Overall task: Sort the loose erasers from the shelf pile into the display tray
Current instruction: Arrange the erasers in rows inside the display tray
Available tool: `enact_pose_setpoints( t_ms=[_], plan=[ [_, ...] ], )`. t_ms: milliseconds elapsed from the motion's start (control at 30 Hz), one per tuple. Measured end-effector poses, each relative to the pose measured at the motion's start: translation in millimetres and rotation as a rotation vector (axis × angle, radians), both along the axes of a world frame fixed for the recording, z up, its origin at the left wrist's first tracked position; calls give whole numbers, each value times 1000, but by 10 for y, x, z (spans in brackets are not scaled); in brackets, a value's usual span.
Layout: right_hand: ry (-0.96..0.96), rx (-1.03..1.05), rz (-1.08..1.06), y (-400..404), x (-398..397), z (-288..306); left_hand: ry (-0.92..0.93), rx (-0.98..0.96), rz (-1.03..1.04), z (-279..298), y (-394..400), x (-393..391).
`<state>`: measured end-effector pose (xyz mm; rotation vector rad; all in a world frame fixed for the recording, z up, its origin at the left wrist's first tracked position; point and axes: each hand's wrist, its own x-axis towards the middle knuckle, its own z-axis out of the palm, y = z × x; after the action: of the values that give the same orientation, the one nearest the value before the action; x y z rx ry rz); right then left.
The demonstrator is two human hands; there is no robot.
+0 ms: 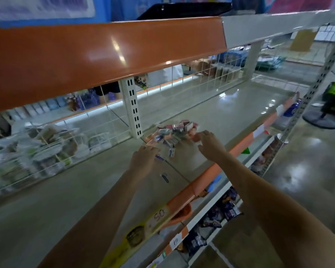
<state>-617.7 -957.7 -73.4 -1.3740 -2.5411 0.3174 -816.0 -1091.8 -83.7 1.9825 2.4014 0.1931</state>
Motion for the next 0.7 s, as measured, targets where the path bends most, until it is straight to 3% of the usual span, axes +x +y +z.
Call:
enact_pose_setpoints(
  t_ms=[167, 467, 700],
  plan=[
    [43, -75, -22, 235, -86, -63, 4, 90, 1, -141, 132, -57],
    [62, 14, 67, 272, 20, -231, -30, 197, -19, -240, 114, -77],
    [-92, -13, 179, 213, 38, -91, -98, 236, 52, -215, -24, -39]
  ],
)
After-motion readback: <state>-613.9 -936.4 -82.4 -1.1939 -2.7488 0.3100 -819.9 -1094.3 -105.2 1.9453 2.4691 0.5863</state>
